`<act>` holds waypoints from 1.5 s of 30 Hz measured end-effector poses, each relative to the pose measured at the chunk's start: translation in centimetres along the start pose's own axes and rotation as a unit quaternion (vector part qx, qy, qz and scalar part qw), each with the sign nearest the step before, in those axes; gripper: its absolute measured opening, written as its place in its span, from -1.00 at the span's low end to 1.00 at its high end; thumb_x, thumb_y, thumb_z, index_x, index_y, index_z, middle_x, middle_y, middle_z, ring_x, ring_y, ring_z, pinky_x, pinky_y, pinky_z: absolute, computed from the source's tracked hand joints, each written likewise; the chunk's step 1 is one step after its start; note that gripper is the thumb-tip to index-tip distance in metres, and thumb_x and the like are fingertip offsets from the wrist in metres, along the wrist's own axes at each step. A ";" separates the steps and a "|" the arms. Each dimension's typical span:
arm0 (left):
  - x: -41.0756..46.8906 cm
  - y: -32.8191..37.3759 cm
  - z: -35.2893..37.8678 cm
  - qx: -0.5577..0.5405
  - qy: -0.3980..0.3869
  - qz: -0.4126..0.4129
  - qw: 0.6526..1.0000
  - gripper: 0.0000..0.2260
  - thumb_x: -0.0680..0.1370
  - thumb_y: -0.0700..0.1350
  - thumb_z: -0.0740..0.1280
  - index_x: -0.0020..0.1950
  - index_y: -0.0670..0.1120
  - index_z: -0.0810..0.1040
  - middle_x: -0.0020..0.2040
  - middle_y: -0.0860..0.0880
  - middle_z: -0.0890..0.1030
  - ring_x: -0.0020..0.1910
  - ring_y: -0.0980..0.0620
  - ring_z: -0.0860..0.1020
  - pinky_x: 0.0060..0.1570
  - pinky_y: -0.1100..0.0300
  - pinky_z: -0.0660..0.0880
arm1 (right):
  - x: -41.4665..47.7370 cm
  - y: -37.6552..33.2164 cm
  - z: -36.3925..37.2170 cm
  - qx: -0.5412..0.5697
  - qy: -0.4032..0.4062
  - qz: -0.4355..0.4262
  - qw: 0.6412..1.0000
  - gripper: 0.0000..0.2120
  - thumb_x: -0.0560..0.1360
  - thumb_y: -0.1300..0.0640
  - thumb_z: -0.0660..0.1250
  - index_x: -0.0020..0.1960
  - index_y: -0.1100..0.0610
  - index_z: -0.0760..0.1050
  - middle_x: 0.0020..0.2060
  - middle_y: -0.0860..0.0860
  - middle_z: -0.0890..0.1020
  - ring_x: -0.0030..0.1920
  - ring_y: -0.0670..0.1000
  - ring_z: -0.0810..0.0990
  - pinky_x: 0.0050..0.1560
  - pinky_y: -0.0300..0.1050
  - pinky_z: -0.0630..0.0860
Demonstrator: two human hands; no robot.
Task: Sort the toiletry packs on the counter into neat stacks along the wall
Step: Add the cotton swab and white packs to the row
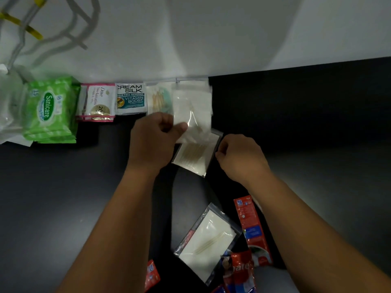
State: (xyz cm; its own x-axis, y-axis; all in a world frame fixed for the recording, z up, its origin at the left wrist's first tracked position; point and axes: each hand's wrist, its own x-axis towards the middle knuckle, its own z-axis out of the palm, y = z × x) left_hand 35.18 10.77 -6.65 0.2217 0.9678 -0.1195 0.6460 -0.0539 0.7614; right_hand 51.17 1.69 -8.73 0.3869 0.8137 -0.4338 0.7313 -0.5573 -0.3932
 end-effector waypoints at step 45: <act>-4.2 -2.3 2.6 0.065 -0.061 -0.053 0.995 -0.72 0.54 -0.14 0.36 0.26 -0.06 0.56 0.07 0.05 0.62 -0.01 0.12 0.55 -0.20 0.55 0.33 | -2.3 -0.5 3.4 0.024 0.130 -0.034 0.991 -0.69 0.49 -0.06 0.40 0.12 0.11 0.51 0.09 0.05 0.51 -0.03 0.08 0.56 -0.21 -0.15 0.38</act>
State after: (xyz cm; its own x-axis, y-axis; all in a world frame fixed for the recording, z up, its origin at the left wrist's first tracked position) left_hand 34.70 6.20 -9.59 0.2287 0.9330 -0.2780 0.7582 0.0084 0.6519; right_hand 48.03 -0.45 -10.27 0.4737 0.8611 -0.1844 0.7357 -0.5021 -0.4545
